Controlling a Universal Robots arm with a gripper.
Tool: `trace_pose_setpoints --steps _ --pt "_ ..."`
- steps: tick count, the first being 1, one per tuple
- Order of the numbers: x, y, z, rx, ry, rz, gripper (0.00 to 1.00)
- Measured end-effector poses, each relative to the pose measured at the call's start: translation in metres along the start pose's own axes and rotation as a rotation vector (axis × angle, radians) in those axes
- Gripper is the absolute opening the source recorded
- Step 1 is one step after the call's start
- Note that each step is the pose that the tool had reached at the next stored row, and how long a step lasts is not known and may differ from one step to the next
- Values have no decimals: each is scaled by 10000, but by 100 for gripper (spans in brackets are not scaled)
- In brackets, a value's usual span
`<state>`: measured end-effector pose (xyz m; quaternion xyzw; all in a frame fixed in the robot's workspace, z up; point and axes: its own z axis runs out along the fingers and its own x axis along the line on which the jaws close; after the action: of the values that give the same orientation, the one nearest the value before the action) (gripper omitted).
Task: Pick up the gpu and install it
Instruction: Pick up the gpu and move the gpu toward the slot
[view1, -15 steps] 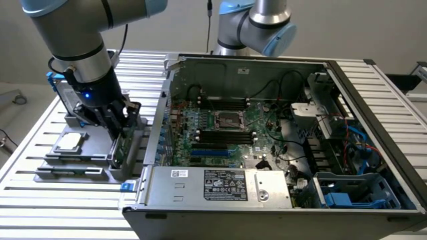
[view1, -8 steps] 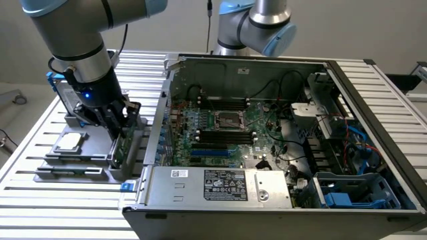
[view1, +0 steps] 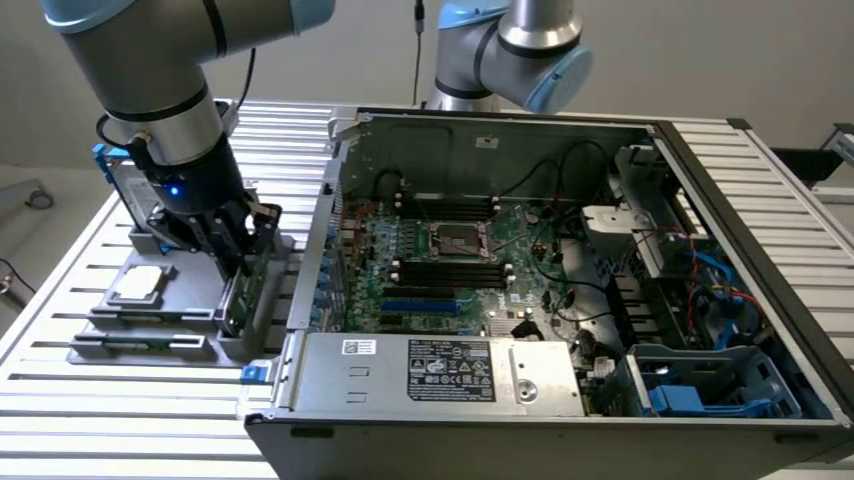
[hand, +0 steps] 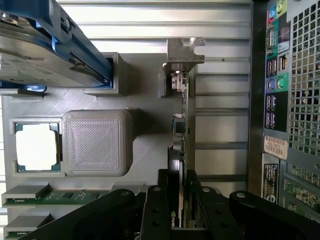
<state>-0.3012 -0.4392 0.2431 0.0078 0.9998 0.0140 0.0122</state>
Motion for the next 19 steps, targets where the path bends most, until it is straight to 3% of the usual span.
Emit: trace_pose_setpoints --steps 10,19 --pt "-13 1 -1 -58 -1 2 26" --pt "-18 4 -128 -245 4 6 26"
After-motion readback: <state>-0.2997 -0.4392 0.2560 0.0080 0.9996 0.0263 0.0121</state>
